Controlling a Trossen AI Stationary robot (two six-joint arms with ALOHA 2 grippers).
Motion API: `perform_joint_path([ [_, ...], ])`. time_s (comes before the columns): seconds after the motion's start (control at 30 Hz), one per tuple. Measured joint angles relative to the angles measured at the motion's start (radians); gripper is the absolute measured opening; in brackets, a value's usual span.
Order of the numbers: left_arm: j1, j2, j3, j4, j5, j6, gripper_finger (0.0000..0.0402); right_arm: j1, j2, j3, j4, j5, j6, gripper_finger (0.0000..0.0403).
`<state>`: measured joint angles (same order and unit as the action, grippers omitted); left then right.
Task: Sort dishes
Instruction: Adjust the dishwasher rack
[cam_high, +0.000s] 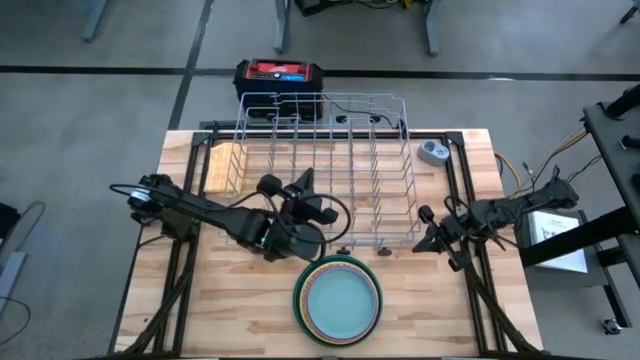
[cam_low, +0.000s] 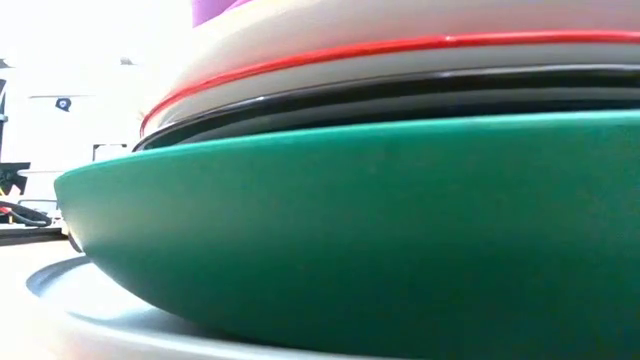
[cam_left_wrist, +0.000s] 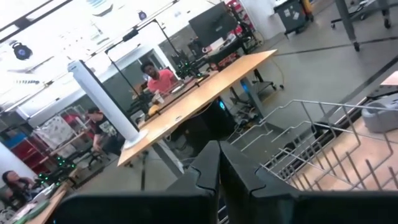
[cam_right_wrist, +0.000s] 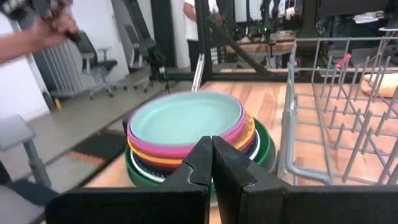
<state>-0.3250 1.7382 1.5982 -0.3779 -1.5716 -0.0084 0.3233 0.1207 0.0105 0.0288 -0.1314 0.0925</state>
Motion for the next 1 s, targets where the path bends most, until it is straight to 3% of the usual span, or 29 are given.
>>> perform_joint_path([
  [0.53,0.008,-0.002,0.0,-0.055,0.01,-0.041,0.0,0.0,0.066,0.0,-0.024,0.086,-0.037,0.0],
  [0.6,0.005,-0.006,0.0,-0.052,0.131,-0.103,0.0,0.0,0.066,0.0,-0.022,0.086,-0.032,0.0],
  [0.73,0.001,-0.023,0.0,-0.048,0.759,-0.237,0.0,0.0,0.074,0.0,-0.02,0.082,0.014,0.0],
  [0.8,-0.004,-0.023,-0.001,-0.072,0.946,-0.311,0.0,0.0,0.092,0.0,-0.016,0.082,0.034,0.0],
  [1.0,-0.057,-0.023,-0.001,-0.316,1.035,-0.377,0.0,0.0,0.148,0.0,-0.016,0.111,0.014,0.0],
])
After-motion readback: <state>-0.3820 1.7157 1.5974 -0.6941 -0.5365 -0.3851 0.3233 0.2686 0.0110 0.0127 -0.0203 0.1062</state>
